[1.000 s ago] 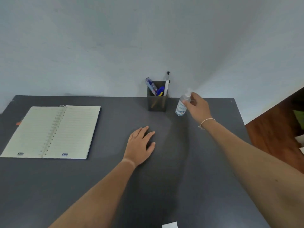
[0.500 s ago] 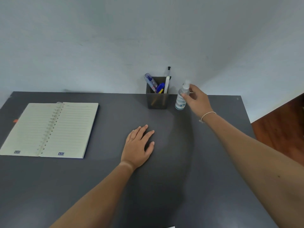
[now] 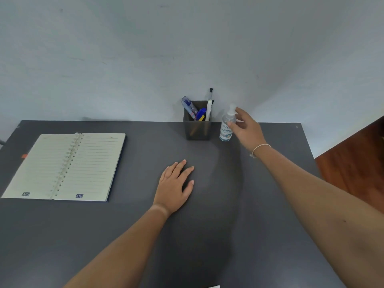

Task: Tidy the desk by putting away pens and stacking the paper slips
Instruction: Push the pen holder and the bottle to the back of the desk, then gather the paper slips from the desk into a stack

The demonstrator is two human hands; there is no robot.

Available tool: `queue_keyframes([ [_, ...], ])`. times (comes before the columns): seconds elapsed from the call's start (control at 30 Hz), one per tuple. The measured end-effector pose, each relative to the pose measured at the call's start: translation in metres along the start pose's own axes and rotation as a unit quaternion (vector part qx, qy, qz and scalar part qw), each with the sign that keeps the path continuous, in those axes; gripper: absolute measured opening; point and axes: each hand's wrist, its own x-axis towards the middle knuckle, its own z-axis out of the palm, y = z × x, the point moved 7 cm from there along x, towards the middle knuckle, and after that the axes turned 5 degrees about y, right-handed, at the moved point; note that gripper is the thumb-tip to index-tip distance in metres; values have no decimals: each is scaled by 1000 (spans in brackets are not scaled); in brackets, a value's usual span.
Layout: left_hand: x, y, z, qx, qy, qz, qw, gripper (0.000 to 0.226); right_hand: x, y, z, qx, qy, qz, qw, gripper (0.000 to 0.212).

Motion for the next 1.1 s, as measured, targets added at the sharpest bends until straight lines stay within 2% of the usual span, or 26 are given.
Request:
queue_keyframes([
  [0.13,-2,3,-2,2,-29,-2,1000,67,-14,6,-8,-3,15,22,1000,53],
  [0.27,-11,3,-6,6,-72,-2,997,48,-45,6,-14,-15,13,28,999,51],
  [0.53,-68,2,-23,0,-144,-26,989,45,-130,-1,-6,-27,-1,27,999,48],
  [0.7,-108,-3,-31,17,-192,-25,981,44,-188,2,17,-85,-44,16,995,47],
  [1.1,-210,-47,-53,50,-191,2,980,44,-334,16,63,-233,-111,14,966,46],
])
